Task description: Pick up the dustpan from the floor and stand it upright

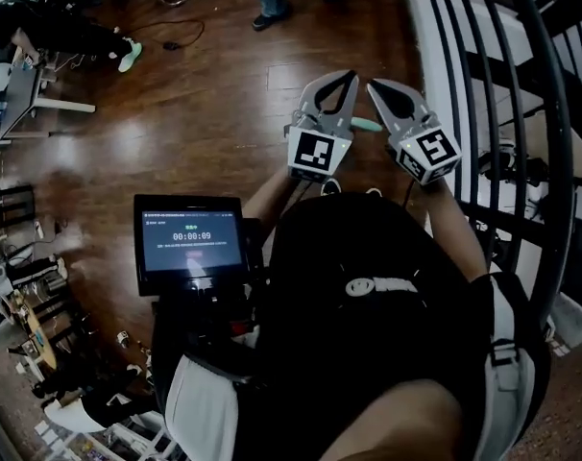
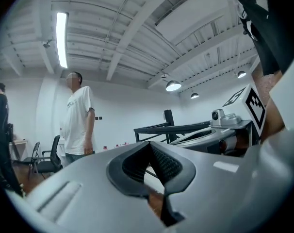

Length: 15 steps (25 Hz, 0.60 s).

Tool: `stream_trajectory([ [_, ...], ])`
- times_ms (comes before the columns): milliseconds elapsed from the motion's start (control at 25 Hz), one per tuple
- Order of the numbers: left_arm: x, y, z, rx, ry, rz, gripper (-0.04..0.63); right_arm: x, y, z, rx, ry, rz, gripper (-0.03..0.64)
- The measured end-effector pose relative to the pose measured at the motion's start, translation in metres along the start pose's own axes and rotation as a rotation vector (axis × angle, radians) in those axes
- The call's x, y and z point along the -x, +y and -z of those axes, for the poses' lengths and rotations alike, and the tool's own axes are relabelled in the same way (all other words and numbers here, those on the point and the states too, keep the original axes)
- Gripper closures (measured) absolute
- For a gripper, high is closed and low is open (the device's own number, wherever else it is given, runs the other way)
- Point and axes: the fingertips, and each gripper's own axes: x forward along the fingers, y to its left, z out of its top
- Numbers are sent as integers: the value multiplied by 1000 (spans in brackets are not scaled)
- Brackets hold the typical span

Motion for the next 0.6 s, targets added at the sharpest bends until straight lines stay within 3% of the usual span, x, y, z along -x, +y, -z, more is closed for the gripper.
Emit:
stream_trajectory([
  [160,19,-2,19,-8,18,-34,577,2,20,23,-37,4,-23,614],
  [360,-4,18,12,-32,11,-43,577,-21,-5,8,-61,-5,-22,614],
  [600,10,-24,61,18,60,-46,577,14,1,64,-113,2,-22,613],
])
